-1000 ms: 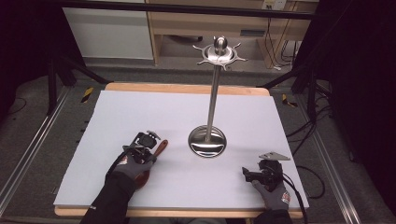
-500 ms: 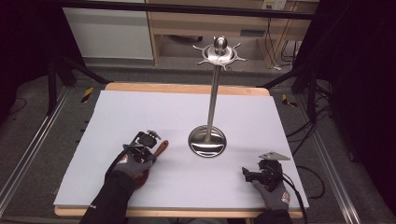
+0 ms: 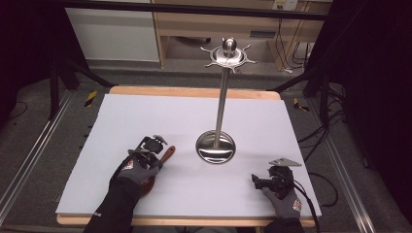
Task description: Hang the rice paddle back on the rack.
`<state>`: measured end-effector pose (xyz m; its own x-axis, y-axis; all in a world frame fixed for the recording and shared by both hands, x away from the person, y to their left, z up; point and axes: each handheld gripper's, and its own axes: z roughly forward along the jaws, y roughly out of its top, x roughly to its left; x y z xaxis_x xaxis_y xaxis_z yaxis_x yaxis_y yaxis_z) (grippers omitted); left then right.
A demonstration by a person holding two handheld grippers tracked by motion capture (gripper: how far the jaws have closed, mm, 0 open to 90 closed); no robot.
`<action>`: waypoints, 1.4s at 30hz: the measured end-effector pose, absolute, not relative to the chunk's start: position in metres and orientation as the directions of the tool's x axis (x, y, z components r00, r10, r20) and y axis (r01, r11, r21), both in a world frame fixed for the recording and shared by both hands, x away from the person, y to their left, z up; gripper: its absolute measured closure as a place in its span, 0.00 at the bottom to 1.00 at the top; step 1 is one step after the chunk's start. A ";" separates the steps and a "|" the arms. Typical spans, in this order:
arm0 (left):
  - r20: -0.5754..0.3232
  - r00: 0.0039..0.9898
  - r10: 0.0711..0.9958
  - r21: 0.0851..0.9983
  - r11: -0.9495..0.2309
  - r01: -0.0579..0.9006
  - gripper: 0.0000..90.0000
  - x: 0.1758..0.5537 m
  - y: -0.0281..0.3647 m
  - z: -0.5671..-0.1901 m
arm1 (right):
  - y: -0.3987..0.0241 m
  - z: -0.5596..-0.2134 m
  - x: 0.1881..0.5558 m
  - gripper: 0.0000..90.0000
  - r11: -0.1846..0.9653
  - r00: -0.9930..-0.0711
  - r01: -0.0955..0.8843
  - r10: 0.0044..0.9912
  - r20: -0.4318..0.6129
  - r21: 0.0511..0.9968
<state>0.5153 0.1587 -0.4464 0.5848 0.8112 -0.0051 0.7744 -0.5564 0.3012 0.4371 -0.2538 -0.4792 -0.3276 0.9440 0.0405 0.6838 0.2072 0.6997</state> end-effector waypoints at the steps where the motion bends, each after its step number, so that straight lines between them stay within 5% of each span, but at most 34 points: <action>1: -0.007 0.588 0.809 0.307 -0.558 0.771 0.85 0.515 0.160 -0.446 | -0.254 -0.479 0.437 0.14 0.208 -0.328 0.684 0.944 0.040 0.699; 42: -0.015 0.601 0.799 0.629 -0.460 0.627 0.86 0.464 0.189 -0.396 | -0.254 -0.479 0.437 0.14 0.205 -0.324 0.686 0.945 0.041 0.698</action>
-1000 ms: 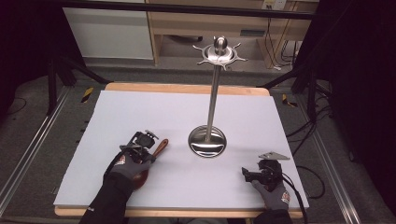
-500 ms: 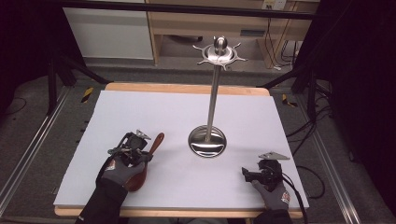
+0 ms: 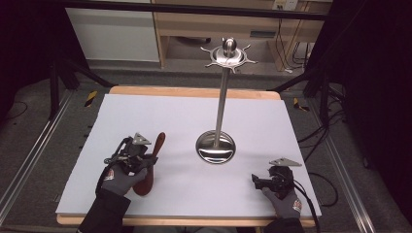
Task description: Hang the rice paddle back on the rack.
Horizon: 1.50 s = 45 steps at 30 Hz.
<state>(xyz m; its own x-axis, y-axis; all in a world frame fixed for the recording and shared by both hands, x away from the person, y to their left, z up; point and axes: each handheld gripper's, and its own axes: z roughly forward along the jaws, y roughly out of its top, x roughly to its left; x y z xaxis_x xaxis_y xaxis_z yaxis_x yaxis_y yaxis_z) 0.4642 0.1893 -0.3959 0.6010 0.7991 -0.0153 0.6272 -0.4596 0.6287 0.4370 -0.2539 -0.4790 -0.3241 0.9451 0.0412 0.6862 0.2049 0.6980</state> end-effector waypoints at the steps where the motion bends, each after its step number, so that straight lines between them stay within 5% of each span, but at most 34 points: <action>1: -0.021 0.601 0.799 0.639 -0.452 0.622 0.86 0.463 0.190 -0.394 | -0.254 -0.479 0.437 0.14 0.205 -0.323 0.686 0.945 0.041 0.698; 45: -0.040 0.606 0.795 0.820 -0.321 0.475 0.86 0.455 0.193 -0.347 | -0.255 -0.478 0.436 0.13 0.195 -0.317 0.678 0.948 0.043 0.709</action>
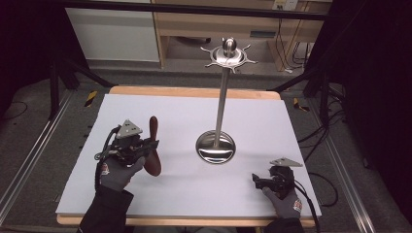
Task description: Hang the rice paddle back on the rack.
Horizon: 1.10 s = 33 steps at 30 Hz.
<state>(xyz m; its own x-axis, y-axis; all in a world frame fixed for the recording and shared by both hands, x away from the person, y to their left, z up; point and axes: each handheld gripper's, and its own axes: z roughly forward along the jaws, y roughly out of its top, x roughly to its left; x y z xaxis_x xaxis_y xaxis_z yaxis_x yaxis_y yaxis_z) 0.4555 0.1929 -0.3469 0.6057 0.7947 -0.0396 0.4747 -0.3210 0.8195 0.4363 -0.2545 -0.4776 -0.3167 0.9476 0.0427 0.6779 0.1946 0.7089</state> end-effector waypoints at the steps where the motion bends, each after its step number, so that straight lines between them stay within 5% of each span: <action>1: -0.040 0.606 0.795 0.820 -0.321 0.475 0.86 0.455 0.193 -0.347 | -0.255 -0.478 0.436 0.13 0.195 -0.317 0.678 0.948 0.043 0.709; 33: -0.034 0.652 0.757 0.871 -0.298 0.391 0.86 0.455 0.176 -0.305 | -0.255 -0.477 0.436 0.13 0.192 -0.314 0.676 0.948 0.043 0.711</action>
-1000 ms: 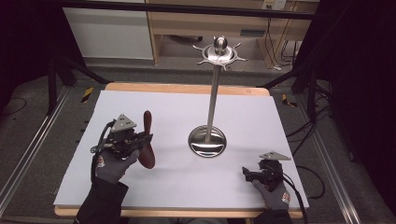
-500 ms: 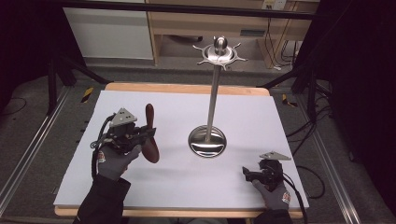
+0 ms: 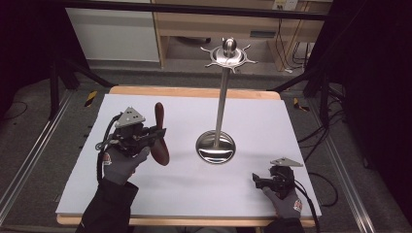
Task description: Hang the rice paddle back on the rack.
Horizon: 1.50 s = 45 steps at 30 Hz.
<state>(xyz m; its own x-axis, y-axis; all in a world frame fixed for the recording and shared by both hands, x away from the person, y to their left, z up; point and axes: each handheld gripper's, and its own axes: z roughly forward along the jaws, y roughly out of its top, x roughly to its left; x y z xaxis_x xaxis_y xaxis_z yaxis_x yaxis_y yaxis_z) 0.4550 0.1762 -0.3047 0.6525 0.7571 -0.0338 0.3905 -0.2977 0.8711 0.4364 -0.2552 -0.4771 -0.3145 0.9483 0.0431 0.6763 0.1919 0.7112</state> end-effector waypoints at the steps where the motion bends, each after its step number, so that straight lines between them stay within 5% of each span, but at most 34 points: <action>1: -0.033 0.652 0.758 0.874 -0.295 0.387 0.86 0.455 0.175 -0.303 | -0.255 -0.477 0.436 0.13 0.192 -0.314 0.677 0.948 0.043 0.711; 45: -0.006 0.703 0.711 0.895 -0.309 0.320 0.86 0.459 0.141 -0.263 | -0.256 -0.476 0.436 0.13 0.187 -0.314 0.671 0.948 0.047 0.717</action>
<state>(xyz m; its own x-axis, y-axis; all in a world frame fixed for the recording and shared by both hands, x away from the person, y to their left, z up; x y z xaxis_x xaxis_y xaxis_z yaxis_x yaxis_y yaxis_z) 0.4590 0.1408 -0.2633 0.7033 0.7109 -0.0059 0.3201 -0.3093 0.8955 0.4358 -0.2557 -0.4760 -0.3138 0.9484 0.0465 0.6713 0.1869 0.7173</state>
